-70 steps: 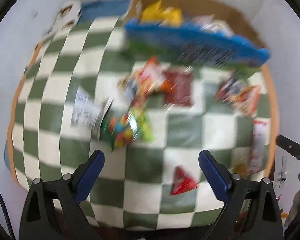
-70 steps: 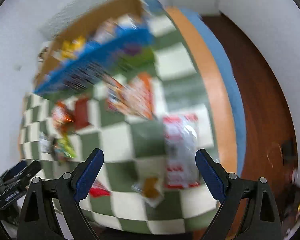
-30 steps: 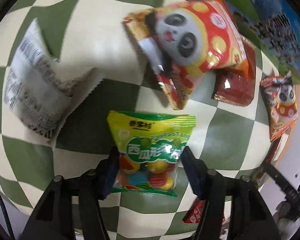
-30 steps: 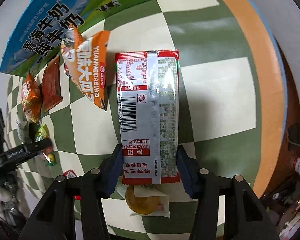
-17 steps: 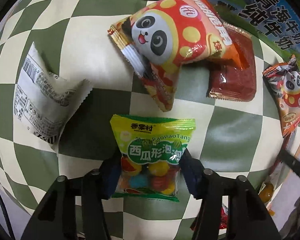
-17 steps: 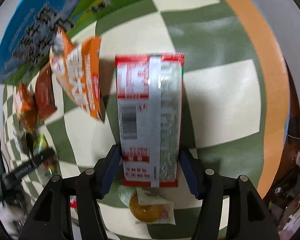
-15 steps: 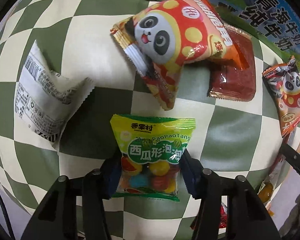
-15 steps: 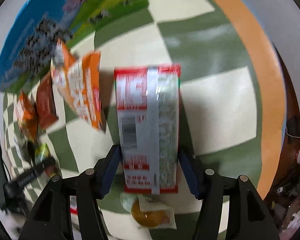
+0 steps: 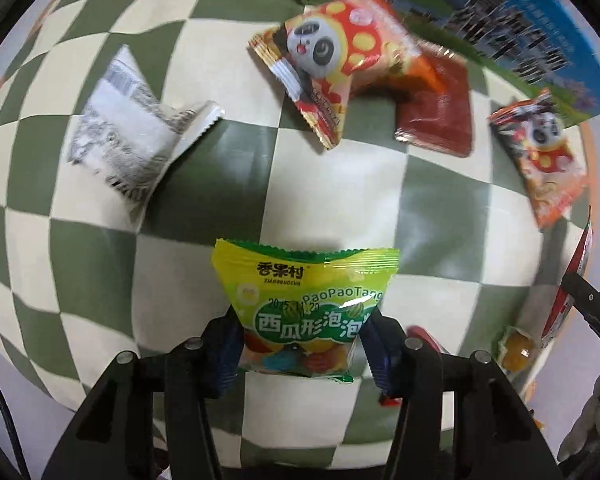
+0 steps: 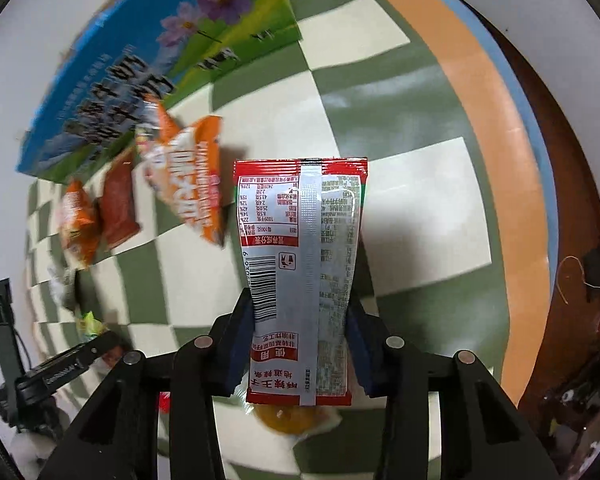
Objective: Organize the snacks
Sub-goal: 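Carry both packets into the box and open both tools, then grasp the orange crisp bag with left tool while right tool grasps panda snack bag, then carry both bags into the box and open both tools, then move both tools back over the mat toward remaining snacks, then grasp the white wrapped packet with left tool while right tool grasps brown jerky pack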
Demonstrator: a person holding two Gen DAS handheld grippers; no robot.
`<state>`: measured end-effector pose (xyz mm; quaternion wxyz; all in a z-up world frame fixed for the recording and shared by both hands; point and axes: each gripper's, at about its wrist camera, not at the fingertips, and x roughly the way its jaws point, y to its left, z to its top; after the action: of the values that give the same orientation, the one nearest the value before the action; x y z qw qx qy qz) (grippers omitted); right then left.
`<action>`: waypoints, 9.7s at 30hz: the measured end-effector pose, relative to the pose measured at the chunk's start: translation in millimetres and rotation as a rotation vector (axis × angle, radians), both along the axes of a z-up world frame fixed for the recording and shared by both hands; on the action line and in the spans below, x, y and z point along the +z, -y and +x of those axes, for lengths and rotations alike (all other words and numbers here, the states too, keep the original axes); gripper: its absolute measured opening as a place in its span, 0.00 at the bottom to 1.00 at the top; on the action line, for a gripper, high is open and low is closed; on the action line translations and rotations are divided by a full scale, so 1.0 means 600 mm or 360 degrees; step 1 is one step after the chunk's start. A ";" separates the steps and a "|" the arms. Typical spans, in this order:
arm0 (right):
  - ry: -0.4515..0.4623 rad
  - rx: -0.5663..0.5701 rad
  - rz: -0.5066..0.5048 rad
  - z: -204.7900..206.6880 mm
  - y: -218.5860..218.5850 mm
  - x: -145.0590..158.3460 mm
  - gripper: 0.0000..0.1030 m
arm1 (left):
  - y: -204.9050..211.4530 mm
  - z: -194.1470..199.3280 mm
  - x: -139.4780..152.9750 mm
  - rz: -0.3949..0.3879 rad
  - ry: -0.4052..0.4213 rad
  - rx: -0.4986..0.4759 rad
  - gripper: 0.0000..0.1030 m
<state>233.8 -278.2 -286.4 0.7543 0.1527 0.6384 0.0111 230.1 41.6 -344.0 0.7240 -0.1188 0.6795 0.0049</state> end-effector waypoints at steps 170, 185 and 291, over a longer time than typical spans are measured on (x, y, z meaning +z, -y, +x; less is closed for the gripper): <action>0.0394 0.0363 0.0248 0.127 -0.048 0.261 0.45 | 0.062 0.186 0.341 -0.0150 0.0473 -0.0211 0.39; 0.0327 0.0509 -0.0037 0.355 -0.061 0.255 0.45 | 0.045 0.440 0.245 0.0092 0.0154 -0.0312 0.39; 0.0130 0.0371 -0.0155 0.204 -0.314 -0.019 0.94 | -0.244 0.094 0.043 -0.0206 -0.0003 0.0677 0.88</action>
<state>356.3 -89.6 -297.5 0.7798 0.0401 0.6203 0.0739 286.2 187.8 -317.9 0.6969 -0.3056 0.6387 0.1141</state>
